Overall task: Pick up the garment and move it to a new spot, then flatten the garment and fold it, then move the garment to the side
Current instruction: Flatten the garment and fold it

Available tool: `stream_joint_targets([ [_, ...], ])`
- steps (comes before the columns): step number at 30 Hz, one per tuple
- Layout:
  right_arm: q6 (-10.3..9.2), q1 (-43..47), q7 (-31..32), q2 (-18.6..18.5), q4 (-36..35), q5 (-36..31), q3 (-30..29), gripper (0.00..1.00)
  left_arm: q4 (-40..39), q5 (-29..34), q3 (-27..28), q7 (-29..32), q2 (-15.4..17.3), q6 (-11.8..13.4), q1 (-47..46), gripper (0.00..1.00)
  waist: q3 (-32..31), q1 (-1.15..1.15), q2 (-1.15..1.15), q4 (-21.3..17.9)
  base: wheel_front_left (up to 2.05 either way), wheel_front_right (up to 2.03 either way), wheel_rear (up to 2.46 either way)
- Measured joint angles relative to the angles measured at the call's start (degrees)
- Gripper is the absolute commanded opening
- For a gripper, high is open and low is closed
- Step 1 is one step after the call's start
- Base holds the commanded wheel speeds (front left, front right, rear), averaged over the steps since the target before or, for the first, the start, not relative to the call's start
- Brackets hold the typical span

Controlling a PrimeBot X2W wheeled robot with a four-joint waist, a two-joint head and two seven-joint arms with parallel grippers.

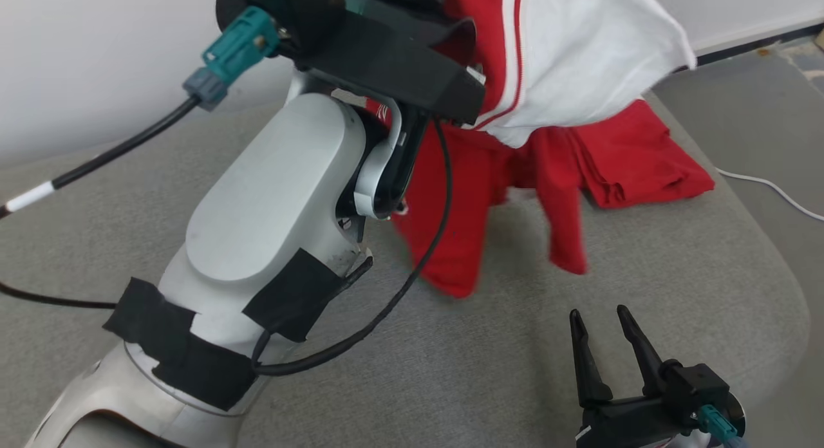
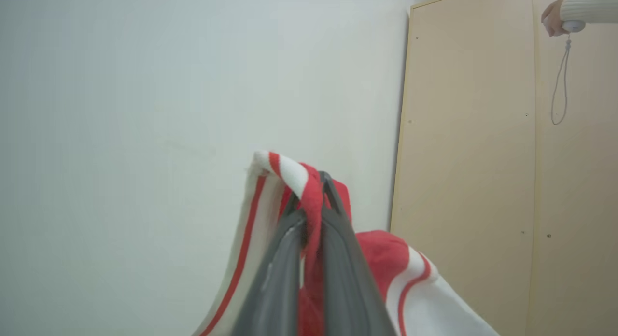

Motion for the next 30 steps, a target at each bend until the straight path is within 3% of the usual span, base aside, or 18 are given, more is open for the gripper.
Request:
stream_joint_targets([
  [4,0.00,-0.25,-0.12,-0.02,-0.63,0.00,-0.47,1.00,-0.85,-2.85,1.69,-0.66,-0.07,2.43,1.00,0.00,0.52,0.00,0.00,1.71,0.00,0.00,0.00],
  [9,0.00,-0.33,-0.13,0.00,-1.23,-0.13,-0.89,1.00,1.31,-2.10,6.24,-0.70,0.42,4.00,11.27,0.00,1.25,0.00,0.00,4.81,0.00,0.00,0.00],
  [18,0.00,-0.63,-0.12,0.01,-1.92,-1.62,-1.43,1.00,1.96,-0.76,16.24,-0.70,3.88,4.68,30.04,0.00,2.09,0.00,0.00,11.05,0.00,0.00,0.00],
  [25,0.00,-0.57,0.44,0.01,-2.65,-2.60,-1.83,1.00,-2.96,-0.07,21.84,-0.70,3.41,4.14,39.33,0.00,2.20,0.00,0.00,15.08,0.00,0.00,0.00],
  [30,0.00,0.04,0.96,0.01,-3.19,-3.08,-1.90,1.00,-5.86,-0.07,22.82,-0.70,3.04,4.09,44.97,0.00,1.69,0.00,0.00,16.93,0.00,0.00,0.00],
])
